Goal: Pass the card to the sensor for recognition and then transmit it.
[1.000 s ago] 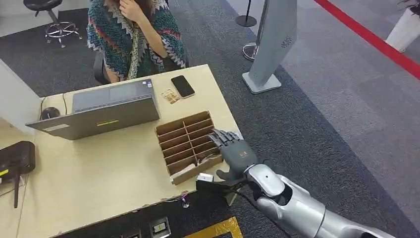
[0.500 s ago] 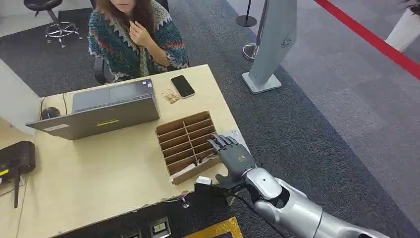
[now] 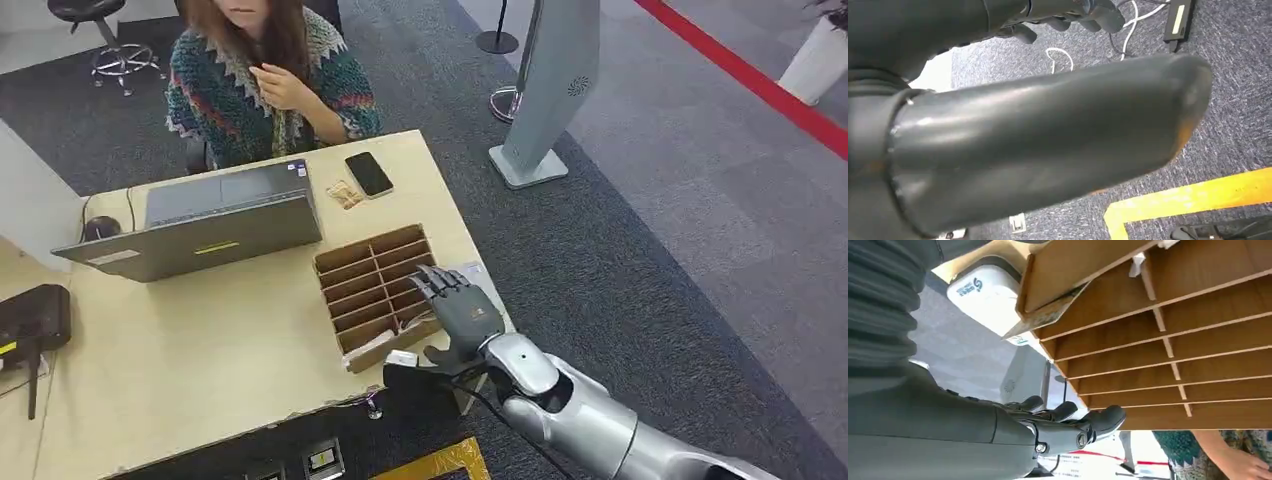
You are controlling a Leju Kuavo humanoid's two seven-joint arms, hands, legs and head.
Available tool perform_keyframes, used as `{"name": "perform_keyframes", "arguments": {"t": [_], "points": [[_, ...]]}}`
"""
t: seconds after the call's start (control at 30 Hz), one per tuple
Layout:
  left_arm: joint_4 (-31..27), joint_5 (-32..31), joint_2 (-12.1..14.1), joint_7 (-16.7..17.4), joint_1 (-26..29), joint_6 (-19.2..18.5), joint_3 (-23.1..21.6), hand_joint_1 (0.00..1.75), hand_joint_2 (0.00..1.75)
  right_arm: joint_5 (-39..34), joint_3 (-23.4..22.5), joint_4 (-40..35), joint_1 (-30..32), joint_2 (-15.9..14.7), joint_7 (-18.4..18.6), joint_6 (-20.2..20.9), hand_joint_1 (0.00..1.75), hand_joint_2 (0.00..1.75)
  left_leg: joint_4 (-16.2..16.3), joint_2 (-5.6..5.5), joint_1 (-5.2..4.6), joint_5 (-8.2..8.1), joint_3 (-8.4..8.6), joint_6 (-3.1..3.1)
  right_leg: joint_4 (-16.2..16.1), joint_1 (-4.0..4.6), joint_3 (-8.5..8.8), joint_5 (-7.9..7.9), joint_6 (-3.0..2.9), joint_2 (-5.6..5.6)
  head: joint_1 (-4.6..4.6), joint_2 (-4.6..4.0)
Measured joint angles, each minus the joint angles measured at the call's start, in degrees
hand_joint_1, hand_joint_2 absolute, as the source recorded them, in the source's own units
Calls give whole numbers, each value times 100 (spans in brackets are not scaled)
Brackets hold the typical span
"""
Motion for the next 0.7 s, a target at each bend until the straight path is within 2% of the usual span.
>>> {"name": "perform_keyframes", "arguments": {"t": [0.7], "points": [[0, 9, 4, 37, -1, 20, 0, 0, 0, -118, -92, 232, 3, 105, 2, -42, 0, 175, 0, 1, 0, 0, 1, 0, 0, 0, -1, 0, 0, 2, 0, 0]]}}
